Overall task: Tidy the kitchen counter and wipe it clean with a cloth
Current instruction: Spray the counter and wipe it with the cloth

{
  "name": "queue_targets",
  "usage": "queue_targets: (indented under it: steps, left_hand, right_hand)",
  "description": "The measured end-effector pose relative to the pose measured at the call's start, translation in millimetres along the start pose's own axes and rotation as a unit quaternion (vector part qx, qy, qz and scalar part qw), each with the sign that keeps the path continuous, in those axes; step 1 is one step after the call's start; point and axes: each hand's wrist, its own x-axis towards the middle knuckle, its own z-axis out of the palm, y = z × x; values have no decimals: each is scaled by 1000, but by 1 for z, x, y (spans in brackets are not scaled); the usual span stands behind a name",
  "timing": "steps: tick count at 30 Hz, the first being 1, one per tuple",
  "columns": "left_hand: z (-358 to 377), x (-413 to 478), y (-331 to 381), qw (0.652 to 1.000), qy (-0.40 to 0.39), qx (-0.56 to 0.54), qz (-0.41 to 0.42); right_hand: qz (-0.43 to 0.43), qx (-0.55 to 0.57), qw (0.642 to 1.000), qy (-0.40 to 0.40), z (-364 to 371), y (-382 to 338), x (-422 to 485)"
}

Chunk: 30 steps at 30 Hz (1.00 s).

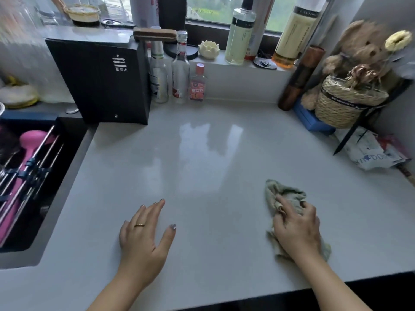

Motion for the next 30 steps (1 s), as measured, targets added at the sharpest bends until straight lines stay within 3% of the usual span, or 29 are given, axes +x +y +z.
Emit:
queue_targets:
  steps: [3, 7, 9, 17, 20, 24, 27, 30]
  left_hand:
    - [11, -9, 7, 1000, -13, 19, 11]
    - [40, -15, 36, 1000, -15, 24, 9]
    - [59, -18, 55, 999, -24, 31, 21]
    - [121, -24, 121, 998, -33, 50, 29]
    - [129, -28, 129, 998, -19, 50, 13]
    - [122, -32, 125, 998, 22, 52, -29]
    - [113, -36, 120, 995, 53, 64, -60]
    - [105, -41, 114, 992, 76, 64, -80]
  right_hand:
    - [28, -23, 999, -9, 3, -8, -7]
    - [-121, -1, 991, -58, 11, -13, -40]
    - [-140, 16, 989, -47, -1, 13, -34]
    - [84, -38, 992, 82, -68, 216, 73]
    - [149, -31, 984, 96, -79, 252, 109]
    - [150, -17, 985, 78, -63, 223, 140]
    - [43, 5, 999, 15, -37, 146, 137]
    - [-127, 32, 989, -71, -9, 47, 87]
